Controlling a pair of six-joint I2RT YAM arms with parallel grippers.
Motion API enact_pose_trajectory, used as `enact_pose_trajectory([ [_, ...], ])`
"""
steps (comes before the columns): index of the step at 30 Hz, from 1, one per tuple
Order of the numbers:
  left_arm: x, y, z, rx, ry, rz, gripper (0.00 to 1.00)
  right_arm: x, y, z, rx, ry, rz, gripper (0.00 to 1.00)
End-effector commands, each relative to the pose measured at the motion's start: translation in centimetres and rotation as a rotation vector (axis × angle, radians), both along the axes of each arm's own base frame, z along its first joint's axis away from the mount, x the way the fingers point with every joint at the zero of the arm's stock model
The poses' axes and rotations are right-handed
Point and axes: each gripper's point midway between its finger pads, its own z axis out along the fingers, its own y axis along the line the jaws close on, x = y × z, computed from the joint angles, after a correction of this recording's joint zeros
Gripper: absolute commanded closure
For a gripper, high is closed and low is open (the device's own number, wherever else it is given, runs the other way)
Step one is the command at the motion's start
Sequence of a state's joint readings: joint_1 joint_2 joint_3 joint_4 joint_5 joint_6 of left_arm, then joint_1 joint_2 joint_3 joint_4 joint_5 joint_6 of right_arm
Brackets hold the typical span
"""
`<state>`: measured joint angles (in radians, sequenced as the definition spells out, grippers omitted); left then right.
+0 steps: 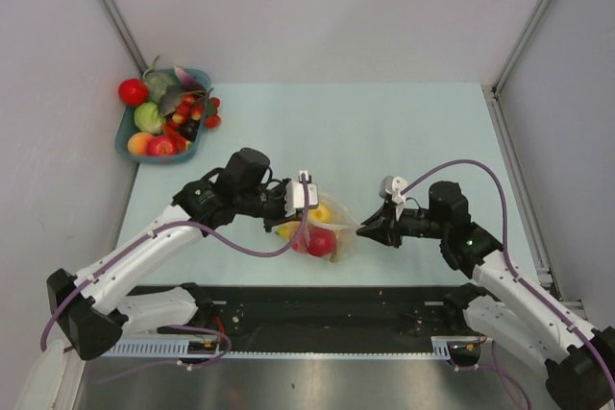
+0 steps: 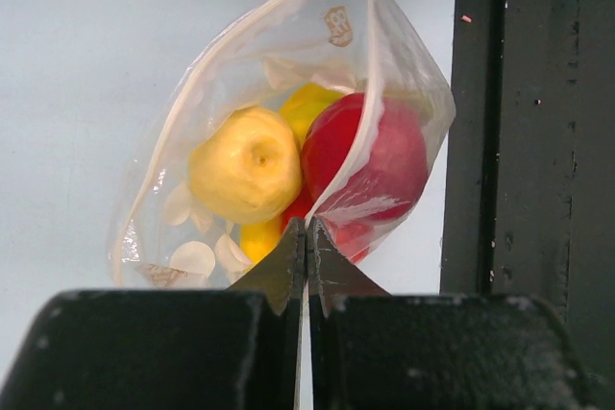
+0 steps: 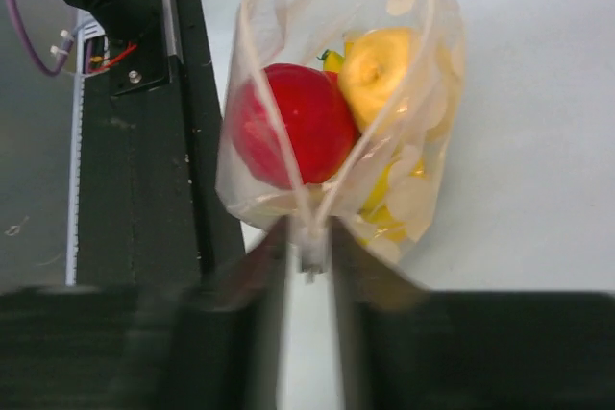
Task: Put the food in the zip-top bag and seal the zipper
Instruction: Adjust the zipper food storage bag at the center of the board, then pick up the fake fruit from the bin.
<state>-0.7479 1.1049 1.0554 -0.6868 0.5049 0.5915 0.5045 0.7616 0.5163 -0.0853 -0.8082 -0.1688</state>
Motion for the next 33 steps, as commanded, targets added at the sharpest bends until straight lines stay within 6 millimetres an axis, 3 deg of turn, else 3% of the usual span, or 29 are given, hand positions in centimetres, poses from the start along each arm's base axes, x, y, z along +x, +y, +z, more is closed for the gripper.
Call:
enact_pose_trajectory([
  [1, -0.2, -0.1, 1.2, -0.061, -0.015, -0.004, 1.0, 1.4, 0.5, 1.4, 0.004, -0.118, -0.014, 0.9],
  [3, -0.5, -0.1, 1.3, -0.07, -0.02, -0.012, 1.0, 1.9, 0.3, 1.3, -0.018, -0.13, -0.033, 1.0],
  [6, -0.6, 0.0, 1.6, -0.083, -0.022, -0.004, 1.0, 2.7, 0.1, 2.7, -0.04, -0.196, -0.039, 1.0],
  [8, 0.0, 0.0, 2.3, -0.091, -0.027, 0.032, 0.94, 3.5, 0.0, 4.5, -0.042, -0.246, -0.045, 1.0],
  [9, 0.6, 0.3, 2.7, -0.099, -0.007, 0.09, 0.79, 3.7, 0.0, 4.6, -0.05, -0.241, -0.047, 1.0],
  [11, 1.3, 0.6, 4.0, -0.13, 0.035, 0.145, 0.66, 4.2, -0.1, 5.9, -0.048, -0.266, -0.051, 1.0],
  [13, 2.8, 1.5, 5.0, -0.165, 0.068, 0.214, 0.44, 4.4, 0.0, 5.7, -0.065, -0.255, -0.044, 1.0],
  [15, 4.4, 3.0, 6.7, -0.227, 0.092, 0.293, 0.32, 4.6, 0.0, 5.5, -0.075, -0.258, -0.041, 1.0],
  [17, 5.9, 4.3, 8.0, -0.275, 0.105, 0.371, 0.27, 4.8, 0.1, 5.2, -0.084, -0.252, -0.042, 1.0],
  [20, 9.4, 8.0, 8.4, -0.303, 0.101, 0.55, 0.22, 4.9, 0.2, 5.1, -0.088, -0.243, -0.04, 1.0],
  [23, 14.5, 13.6, 7.9, -0.294, 0.034, 0.831, 0.2, 5.0, 0.4, 5.3, -0.088, -0.245, -0.036, 1.0],
  [24, 16.0, 16.5, 7.8, -0.305, 0.02, 0.936, 0.17, 4.9, 0.5, 5.3, -0.088, -0.245, -0.035, 1.0],
  [27, 20.3, 22.7, 6.3, -0.298, 0.032, 1.165, 0.15, 5.1, 0.6, 5.3, -0.092, -0.24, -0.034, 1.0],
  [28, 21.5, 24.5, 6.8, -0.319, 0.031, 1.242, 0.15, 5.1, 0.6, 5.3, -0.092, -0.239, -0.036, 1.0],
  [29, 23.0, 26.2, 4.9, -0.302, 0.084, 1.32, 0.15, 5.2, 0.6, 5.3, -0.095, -0.235, -0.039, 1.0],
  [30, 23.7, 28.6, 4.3, -0.298, 0.102, 1.404, 0.15, 5.2, 0.7, 5.5, -0.092, -0.238, -0.039, 1.0],
  [31, 24.4, 29.6, 4.8, -0.312, 0.119, 1.437, 0.15, 5.3, 0.7, 5.5, -0.093, -0.234, -0.041, 1.0],
  [32, 25.2, 31.6, 2.9, -0.3, 0.166, 1.487, 0.15, 5.2, 0.8, 5.5, -0.092, -0.233, -0.037, 1.0],
  [33, 25.7, 32.7, 2.6, -0.295, 0.16, 1.516, 0.16, 5.2, 0.8, 5.6, -0.092, -0.233, -0.039, 1.0],
])
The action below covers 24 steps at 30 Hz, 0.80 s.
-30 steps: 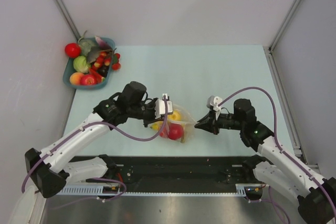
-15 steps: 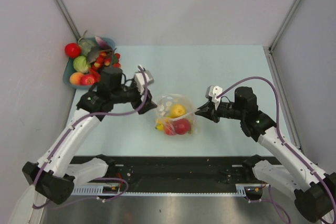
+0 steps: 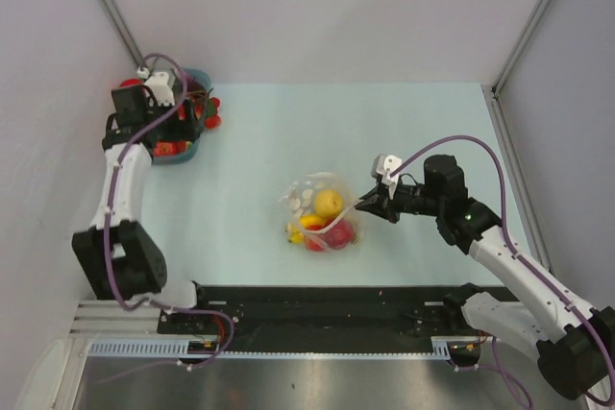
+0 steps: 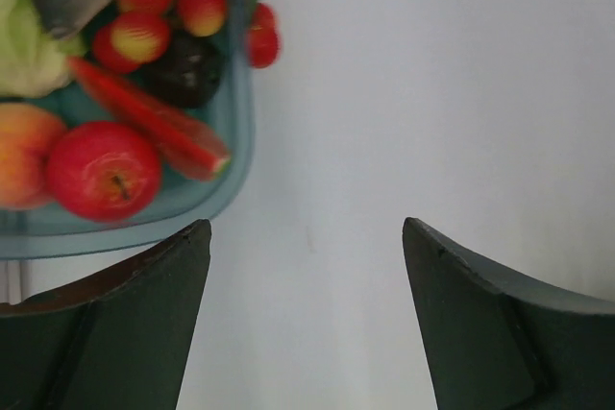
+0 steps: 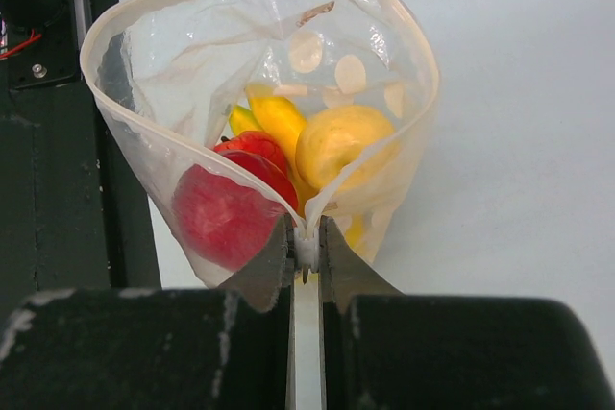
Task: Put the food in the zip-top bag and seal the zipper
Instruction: Pick up the fake fruit from the bin.
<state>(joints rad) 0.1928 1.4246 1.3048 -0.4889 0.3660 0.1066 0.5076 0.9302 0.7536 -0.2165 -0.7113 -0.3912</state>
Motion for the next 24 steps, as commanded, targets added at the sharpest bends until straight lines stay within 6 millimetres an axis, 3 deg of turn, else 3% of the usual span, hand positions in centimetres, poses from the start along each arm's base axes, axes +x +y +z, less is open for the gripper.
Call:
enact_pose_trajectory([
  [1, 3.3, 6.5, 0.2, -0.05, -0.005, 0.248, 0.16, 0.5, 0.4, 2.5, 0.026, -0.059, -0.006, 1.0],
  [2, 3.8, 8.2, -1.1, -0.039, 0.021, 0.29, 0.17, 0.5, 0.5, 2.6, 0.028, -0.058, -0.007, 1.0],
  [6, 5.6, 11.8, -1.8, -0.018, -0.008, 0.353, 0.18, 0.2, 0.7, 2.8, 0.035, -0.047, -0.006, 1.0],
  [8, 6.5, 12.9, -1.4, -0.025, -0.044, 0.376, 0.18, 0.0, 0.8, 2.7, 0.038, -0.04, -0.001, 1.0],
  [12, 10.3, 15.0, -0.4, -0.053, -0.118, 0.442, 0.18, 0.1, 1.1, 2.6, 0.043, -0.03, 0.003, 1.0],
  [17, 13.7, 17.3, 2.5, -0.143, -0.297, 0.527, 0.17, 0.3, 1.4, 2.3, 0.039, -0.016, 0.009, 1.0],
  [19, 15.0, 18.7, 2.1, -0.149, -0.302, 0.585, 0.14, 0.4, 1.5, 2.2, 0.039, -0.012, 0.012, 1.0],
  [20, 15.6, 19.2, 3.1, -0.157, -0.32, 0.607, 0.12, 0.4, 1.6, 2.5, 0.047, -0.009, 0.011, 1.0],
  [22, 16.3, 20.6, 1.7, -0.137, -0.302, 0.664, 0.07, 0.7, 1.8, 2.5, 0.051, 0.002, 0.007, 1.0],
  [24, 16.9, 21.2, 2.1, -0.116, -0.327, 0.677, 0.01, 0.8, 1.9, 2.7, 0.061, 0.015, 0.002, 1.0],
])
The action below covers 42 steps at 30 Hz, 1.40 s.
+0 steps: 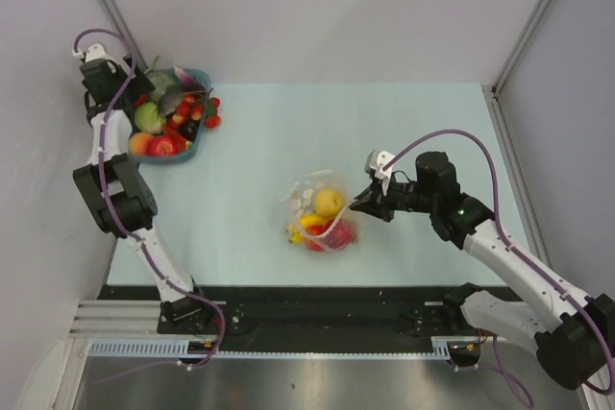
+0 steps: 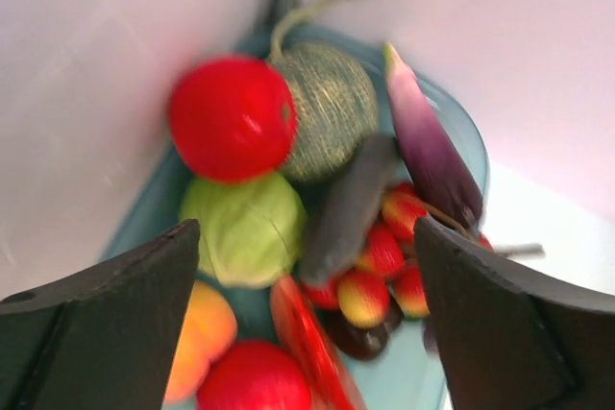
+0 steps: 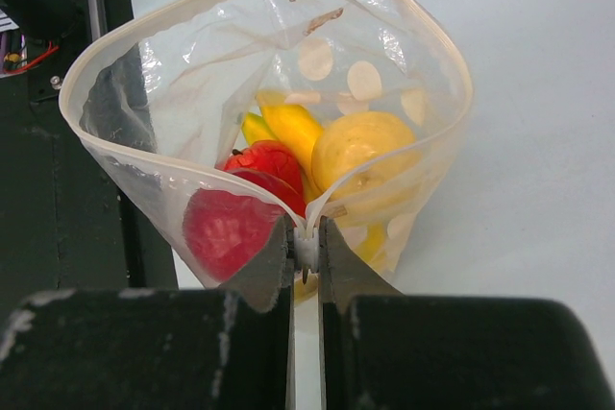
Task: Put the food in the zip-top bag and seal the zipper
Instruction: Pick up the fake fruit from the bin.
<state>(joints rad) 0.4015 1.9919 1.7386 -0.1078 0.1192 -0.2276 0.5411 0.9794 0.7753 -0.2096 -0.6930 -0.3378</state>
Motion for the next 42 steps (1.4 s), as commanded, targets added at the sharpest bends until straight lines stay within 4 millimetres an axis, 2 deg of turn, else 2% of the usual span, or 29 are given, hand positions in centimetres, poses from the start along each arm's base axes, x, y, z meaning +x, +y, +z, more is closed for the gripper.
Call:
enact_pose_trajectory([
  [1, 1.9, 3.2, 2.2, 0.031, -0.098, 0.13, 0.0, 0.9, 0.9, 3.0, 0.062, -0.04, 0.0, 1.0],
  [3, 2.3, 4.3, 2.5, 0.055, -0.095, 0.177, 0.01, 1.1, 1.0, 3.1, 0.064, -0.034, -0.004, 1.0],
  [6, 2.8, 5.3, 0.8, 0.066, -0.062, 0.214, 0.0, 1.3, 1.2, 3.1, 0.067, -0.029, -0.002, 1.0],
  [11, 4.1, 5.7, -1.1, 0.053, -0.055, 0.203, 0.01, 1.8, 1.3, 3.2, 0.063, -0.008, -0.008, 1.0],
  [14, 5.0, 5.7, -1.3, 0.05, -0.066, 0.19, 0.01, 2.0, 1.3, 3.2, 0.058, 0.004, -0.011, 1.0],
  [16, 5.6, 6.0, -2.3, 0.051, -0.061, 0.193, 0.01, 2.2, 1.4, 3.1, 0.054, 0.011, -0.014, 1.0],
  [17, 5.9, 6.2, -1.8, 0.055, -0.074, 0.196, 0.01, 2.2, 1.4, 3.2, 0.054, 0.015, -0.015, 1.0],
  [18, 6.2, 6.3, -2.6, 0.05, -0.066, 0.195, 0.01, 2.2, 1.4, 3.1, 0.052, 0.022, -0.016, 1.0],
  [20, 6.7, 6.4, -2.5, 0.051, -0.079, 0.19, 0.01, 2.2, 1.4, 3.4, 0.055, 0.023, -0.021, 1.0],
  [22, 7.1, 6.5, -3.3, 0.044, -0.075, 0.192, 0.0, 2.4, 1.5, 3.5, 0.056, 0.023, -0.024, 1.0],
  [28, 7.0, 7.4, -5.2, 0.039, -0.049, 0.24, 0.02, 2.6, 1.6, 3.4, 0.05, 0.039, -0.029, 1.0],
  [32, 6.9, 7.4, -5.9, 0.039, -0.027, 0.243, 0.13, 2.6, 1.8, 3.3, 0.047, 0.044, -0.022, 1.0],
  [34, 6.4, 7.6, -6.3, 0.041, -0.004, 0.261, 0.15, 2.6, 1.8, 3.3, 0.047, 0.045, -0.023, 1.0],
  [36, 6.0, 7.7, -6.4, 0.04, 0.013, 0.279, 0.14, 2.6, 1.8, 3.4, 0.049, 0.039, -0.024, 1.0],
  [42, 4.6, 8.0, -7.7, 0.054, 0.077, 0.312, 0.02, 2.4, 1.7, 3.5, 0.048, 0.033, -0.02, 1.0],
])
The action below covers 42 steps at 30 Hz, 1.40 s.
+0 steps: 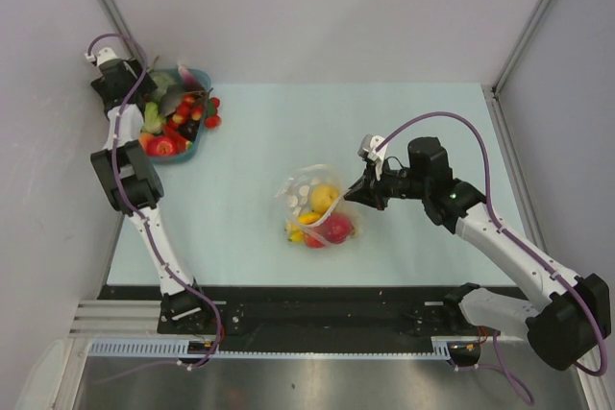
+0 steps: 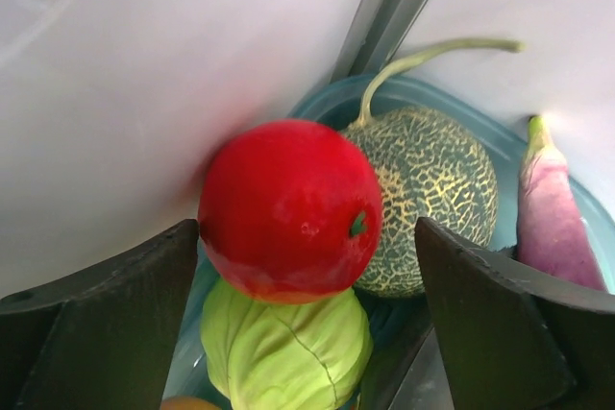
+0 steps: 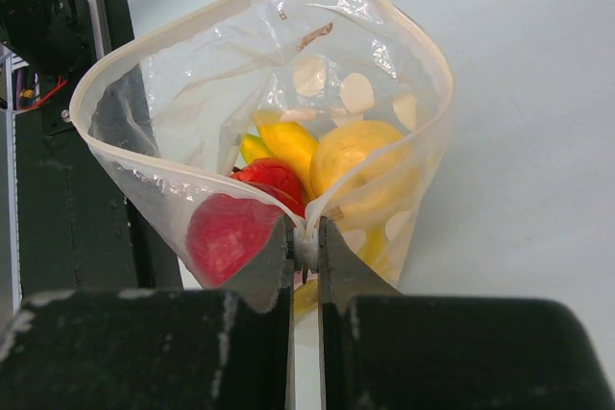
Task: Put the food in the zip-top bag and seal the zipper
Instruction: Pick up the fake fruit from the bin.
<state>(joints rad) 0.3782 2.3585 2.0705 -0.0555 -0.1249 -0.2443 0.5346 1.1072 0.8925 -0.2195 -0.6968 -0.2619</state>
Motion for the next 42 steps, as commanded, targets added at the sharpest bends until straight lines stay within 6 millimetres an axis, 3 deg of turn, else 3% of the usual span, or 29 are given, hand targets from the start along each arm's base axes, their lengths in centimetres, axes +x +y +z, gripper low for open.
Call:
enact_pose_trajectory([
  [1, -2.2, 2.4, -1.8, -0.021, 0.069, 0.104, 0.01, 0.2, 0.4, 2.4, 0.037, -0.055, 0.008, 1.0],
  [6, -3.3, 3.4, -1.9, -0.006, 0.092, 0.181, 0.01, 0.3, 0.4, 2.4, 0.041, -0.055, 0.007, 1.0],
  [12, -2.8, 4.1, -1.4, 0.022, 0.083, 0.204, 0.08, 0.4, 0.5, 2.3, 0.042, -0.056, 0.005, 1.0],
  [16, -2.2, 3.4, -1.1, 0.011, 0.062, 0.162, 0.24, 0.5, 0.5, 2.2, 0.038, -0.051, 0.004, 1.0],
  [18, -2.1, 2.9, 0.8, 0.009, 0.025, 0.136, 0.3, 0.4, 0.5, 2.1, 0.035, -0.049, 0.005, 1.0],
  [19, -2.1, 2.3, 0.8, 0.002, 0.015, 0.109, 0.39, 0.4, 0.4, 1.8, 0.032, -0.043, 0.005, 1.0],
  [20, -2.5, 1.9, 3.4, 0.016, -0.027, 0.104, 0.41, 0.3, 0.4, 1.9, 0.033, -0.046, 0.005, 1.0],
  [21, -2.8, 1.8, 4.4, 0.017, -0.049, 0.106, 0.42, 0.3, 0.4, 1.9, 0.036, -0.047, 0.006, 1.0],
  [22, -3.4, 1.2, 3.5, 0.008, -0.036, 0.102, 0.44, 0.2, 0.4, 1.6, 0.037, -0.04, 0.004, 1.0],
  [23, -3.7, 0.7, 4.7, 0.014, -0.063, 0.093, 0.45, 0.1, 0.4, 1.7, 0.04, -0.042, 0.008, 1.0],
  [24, -4.2, 0.2, 8.0, 0.039, -0.13, 0.086, 0.46, 0.1, 0.4, 1.7, 0.043, -0.049, 0.005, 1.0],
  [25, -4.8, -0.6, 7.6, 0.036, -0.123, 0.074, 0.47, 0.0, 0.5, 1.6, 0.042, -0.049, 0.01, 1.0],
  [28, -6.2, -2.2, 10.1, 0.048, -0.161, 0.044, 0.49, -0.1, 0.5, 1.2, 0.043, -0.054, 0.014, 1.0],
  [33, -8.1, -4.1, 12.1, 0.052, -0.179, 0.011, 0.5, -0.4, 0.4, 0.5, 0.036, -0.049, 0.027, 1.0],
  [35, -9.3, -5.4, 13.1, 0.041, -0.183, -0.022, 0.5, -0.5, 0.4, 0.4, 0.034, -0.053, 0.032, 1.0],
  [37, -10.0, -8.8, 12.3, 0.025, -0.15, -0.141, 0.5, -0.5, 0.3, 0.4, 0.032, -0.06, 0.034, 1.0],
  [38, -11.5, -10.5, 14.9, 0.06, -0.188, -0.184, 0.49, -0.5, 0.3, 0.5, 0.034, -0.064, 0.035, 1.0],
  [39, -12.3, -13.3, 16.0, 0.106, -0.197, -0.304, 0.49, -0.6, 0.3, 0.6, 0.034, -0.068, 0.037, 1.0],
  [40, -13.3, -16.9, 14.4, 0.109, -0.166, -0.406, 0.49, -0.6, 0.3, 0.7, 0.037, -0.071, 0.038, 1.0],
  [41, -15.9, -19.4, 17.6, 0.15, -0.222, -0.475, 0.5, -0.6, 0.3, 0.9, 0.04, -0.077, 0.038, 1.0],
  [42, -17.1, -21.6, 17.9, 0.182, -0.218, -0.56, 0.5, -0.6, 0.3, 0.9, 0.04, -0.08, 0.037, 1.0],
])
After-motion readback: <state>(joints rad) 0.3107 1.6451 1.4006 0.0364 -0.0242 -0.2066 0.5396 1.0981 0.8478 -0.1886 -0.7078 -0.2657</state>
